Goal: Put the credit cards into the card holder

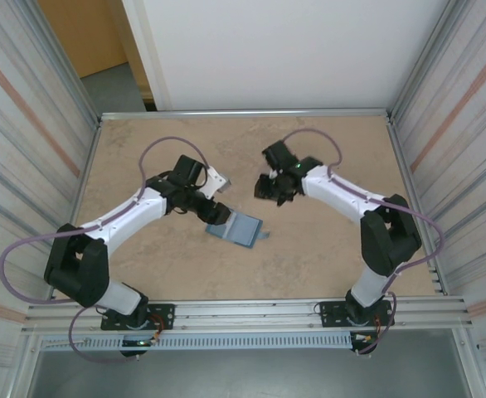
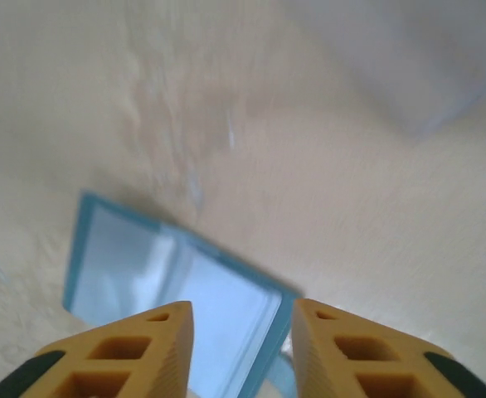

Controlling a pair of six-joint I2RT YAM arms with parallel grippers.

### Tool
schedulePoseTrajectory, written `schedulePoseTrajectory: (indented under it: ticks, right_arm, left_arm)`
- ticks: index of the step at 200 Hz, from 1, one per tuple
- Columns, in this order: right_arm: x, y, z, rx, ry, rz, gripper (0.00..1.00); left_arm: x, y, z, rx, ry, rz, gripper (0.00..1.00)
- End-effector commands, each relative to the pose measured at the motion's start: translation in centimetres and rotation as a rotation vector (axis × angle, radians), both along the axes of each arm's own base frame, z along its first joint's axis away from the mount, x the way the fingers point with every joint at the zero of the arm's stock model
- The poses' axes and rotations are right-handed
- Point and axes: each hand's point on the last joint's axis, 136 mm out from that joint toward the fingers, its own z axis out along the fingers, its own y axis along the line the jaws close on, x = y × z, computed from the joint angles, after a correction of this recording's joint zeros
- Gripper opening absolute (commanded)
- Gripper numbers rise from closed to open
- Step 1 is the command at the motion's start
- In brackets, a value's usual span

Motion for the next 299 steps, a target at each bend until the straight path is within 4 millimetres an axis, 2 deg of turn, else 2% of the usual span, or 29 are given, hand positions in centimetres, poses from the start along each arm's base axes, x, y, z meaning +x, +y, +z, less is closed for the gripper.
schedulePoseTrajectory:
  ticks: [1, 17, 20, 26, 48, 64, 88, 110, 137, 159, 196, 234, 299]
  right_arm:
    - [2.1, -3.1, 2.3, -0.114, -0.030, 0.044, 0.43]
    - [5.0, -4.2, 3.3, -0.148, -0.068, 0.040, 0.56]
    - [5.6, -4.4, 3.5, -0.154, -0.073, 0.036, 0.61]
    - [6.7, -4.8, 3.3, -0.166, -0.077, 0.030, 0.70]
    - [11.0, -6.1, 3.1, -0.221, -0.109, 0.006, 0.90]
    - [13.9, -6.3, 2.9, -0.250, -0.130, -0.006, 0.92]
    - [17.1, -5.9, 1.2, -0.314, -0.136, 0.021, 0.92]
    - [19.7, -5.5, -0.4, -0.317, -0.143, 0.035, 0.92]
    - [22.3, -5.4, -1.2, -0.265, -0.160, 0.029, 0.89]
    - [23.1, -5.8, -2.6, -0.217, -0.140, 0.004, 0.86]
    - [22.9, -6.2, -4.5, -0.194, -0.092, 0.010, 0.79]
    - [22.2, -6.2, -5.6, -0.175, -0.043, 0.027, 0.72]
    - [21.5, -6.6, -6.8, -0.191, -0.002, 0.017, 0.61]
  left_arm:
    - [0.6, 1.8, 1.0, -0.024, -0.032, 0.043, 0.76]
    - [1.0, 2.9, 1.3, -0.042, -0.039, 0.072, 0.84]
    - [1.1, 3.1, 1.3, -0.043, -0.042, 0.076, 0.85]
    - [1.4, 3.6, 1.6, -0.050, -0.045, 0.091, 0.88]
    - [2.6, 5.6, 2.2, -0.066, -0.058, 0.154, 0.97]
    - [3.4, 7.1, 2.3, -0.072, -0.062, 0.200, 0.98]
    - [4.3, 9.4, 2.2, -0.082, -0.054, 0.268, 0.99]
    - [4.8, 10.9, 2.1, -0.075, -0.055, 0.307, 0.99]
    - [5.4, 12.5, 1.4, -0.073, -0.033, 0.358, 0.99]
    - [5.7, 13.1, 0.9, -0.065, -0.018, 0.373, 0.99]
    - [6.1, 13.6, 0.3, -0.043, -0.004, 0.373, 0.99]
    - [6.1, 14.2, 0.0, -0.043, 0.004, 0.390, 0.99]
    - [6.0, 14.0, -0.1, -0.056, 0.007, 0.385, 0.99]
